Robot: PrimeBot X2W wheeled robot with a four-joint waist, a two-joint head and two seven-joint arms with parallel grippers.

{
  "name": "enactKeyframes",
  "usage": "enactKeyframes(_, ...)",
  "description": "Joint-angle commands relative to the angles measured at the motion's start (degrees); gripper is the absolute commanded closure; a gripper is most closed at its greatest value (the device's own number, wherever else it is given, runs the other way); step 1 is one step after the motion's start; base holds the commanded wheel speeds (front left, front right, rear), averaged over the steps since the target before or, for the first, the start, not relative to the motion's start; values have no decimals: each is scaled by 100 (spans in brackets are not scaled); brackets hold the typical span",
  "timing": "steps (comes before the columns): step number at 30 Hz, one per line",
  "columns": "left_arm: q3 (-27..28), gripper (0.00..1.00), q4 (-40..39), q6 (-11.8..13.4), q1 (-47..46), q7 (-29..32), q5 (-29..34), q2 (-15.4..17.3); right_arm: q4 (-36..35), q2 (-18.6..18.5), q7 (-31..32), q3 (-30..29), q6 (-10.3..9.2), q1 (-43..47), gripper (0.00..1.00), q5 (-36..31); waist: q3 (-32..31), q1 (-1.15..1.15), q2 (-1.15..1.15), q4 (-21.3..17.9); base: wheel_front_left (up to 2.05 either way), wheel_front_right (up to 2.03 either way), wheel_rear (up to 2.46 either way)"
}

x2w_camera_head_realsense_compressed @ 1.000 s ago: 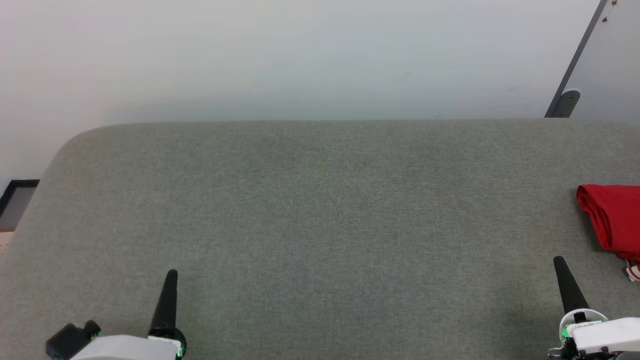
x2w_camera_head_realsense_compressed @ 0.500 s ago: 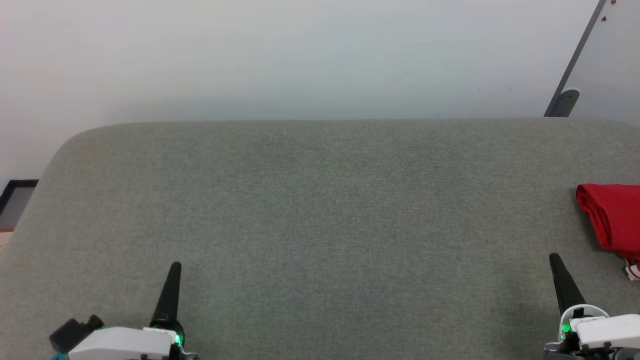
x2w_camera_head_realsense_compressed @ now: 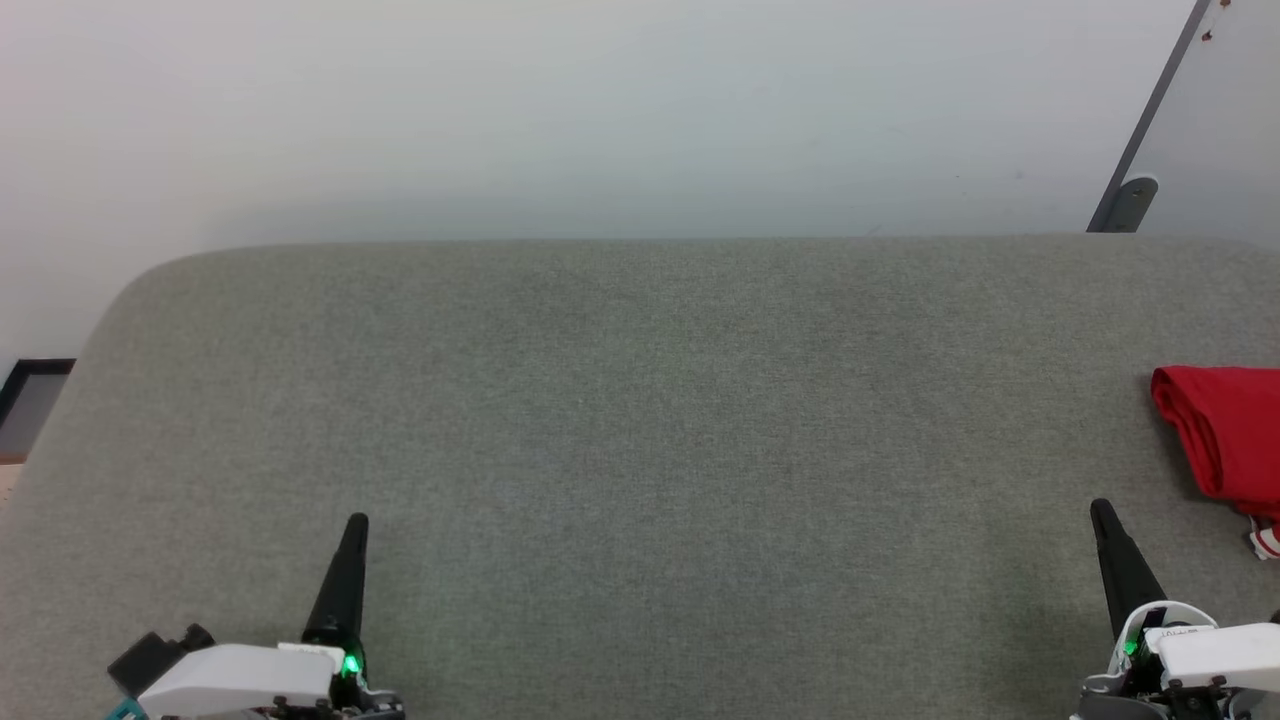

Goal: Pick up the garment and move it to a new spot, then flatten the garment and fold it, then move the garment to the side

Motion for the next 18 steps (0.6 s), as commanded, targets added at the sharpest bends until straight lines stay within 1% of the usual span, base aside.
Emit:
enactKeyframes(1,26,100,10,6,-97,46,-112,4,-2,13,23,-8,-6,-114,100,129,1,0,0,-1,0,0,0)
enactKeyframes(18,64,100,118,8,-242,246,-755,-59,106,86,152,-19,-7,-197,100,735,12,0,0,-13,0,0,0)
